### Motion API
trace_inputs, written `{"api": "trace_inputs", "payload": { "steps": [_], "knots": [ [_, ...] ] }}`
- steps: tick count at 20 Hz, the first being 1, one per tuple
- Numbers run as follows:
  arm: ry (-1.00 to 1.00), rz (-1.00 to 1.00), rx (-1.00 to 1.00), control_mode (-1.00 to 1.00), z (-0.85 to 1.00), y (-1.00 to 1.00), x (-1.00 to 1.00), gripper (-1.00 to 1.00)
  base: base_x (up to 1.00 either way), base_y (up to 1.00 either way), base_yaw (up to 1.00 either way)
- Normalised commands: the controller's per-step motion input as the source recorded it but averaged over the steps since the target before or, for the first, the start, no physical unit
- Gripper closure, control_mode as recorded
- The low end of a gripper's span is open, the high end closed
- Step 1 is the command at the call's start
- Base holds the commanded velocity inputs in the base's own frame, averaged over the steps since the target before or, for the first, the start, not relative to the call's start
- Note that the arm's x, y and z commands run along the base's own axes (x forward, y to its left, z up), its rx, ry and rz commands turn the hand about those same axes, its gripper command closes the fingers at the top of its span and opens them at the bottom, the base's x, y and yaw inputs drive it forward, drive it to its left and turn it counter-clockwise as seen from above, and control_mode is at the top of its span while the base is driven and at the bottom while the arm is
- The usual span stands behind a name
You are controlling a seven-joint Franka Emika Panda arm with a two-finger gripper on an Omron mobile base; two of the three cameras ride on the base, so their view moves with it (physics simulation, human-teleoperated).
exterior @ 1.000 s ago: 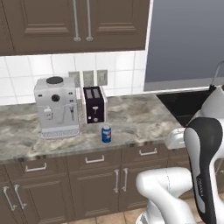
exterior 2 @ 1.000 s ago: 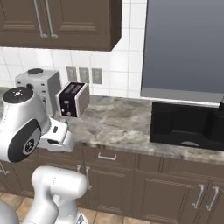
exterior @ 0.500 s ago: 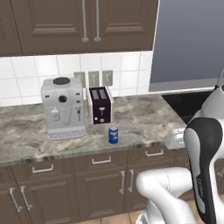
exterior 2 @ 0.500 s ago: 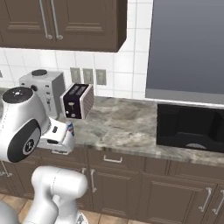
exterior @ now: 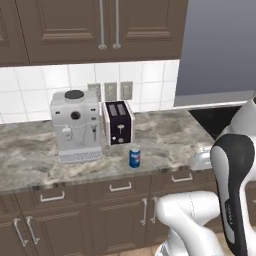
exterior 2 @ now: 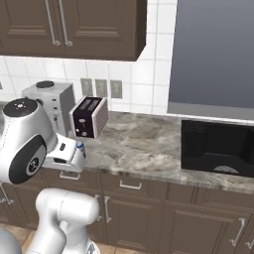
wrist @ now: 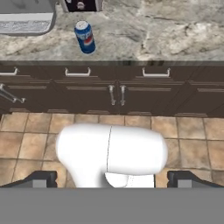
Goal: Four empty soda cans are scattered around the kitchen. Gather all the cans and cluster them next to the stove for recycling.
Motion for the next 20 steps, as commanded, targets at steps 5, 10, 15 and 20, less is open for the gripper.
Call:
{"api": "trace_inputs", "payload": {
  "steps": [5, 10, 15, 20],
  "knots": [
    [0.00, 0.00, 0.00, 1.00, 0.00, 0.00, 0.00, -1.00, 0.37, 0.31, 0.00],
    [0.00, 0.00, 0.00, 1.00, 0.00, 0.00, 0.00, -1.00, 0.37, 0.28, 0.00],
    [0.00, 0.00, 0.00, 1.00, 0.00, 0.00, 0.00, -1.00, 0.32, 0.25, 0.00],
    [0.04, 0.00, 0.00, -1.00, -0.02, 0.19, 0.24, -1.00, 0.06, 0.05, 0.00]
  ]
}}
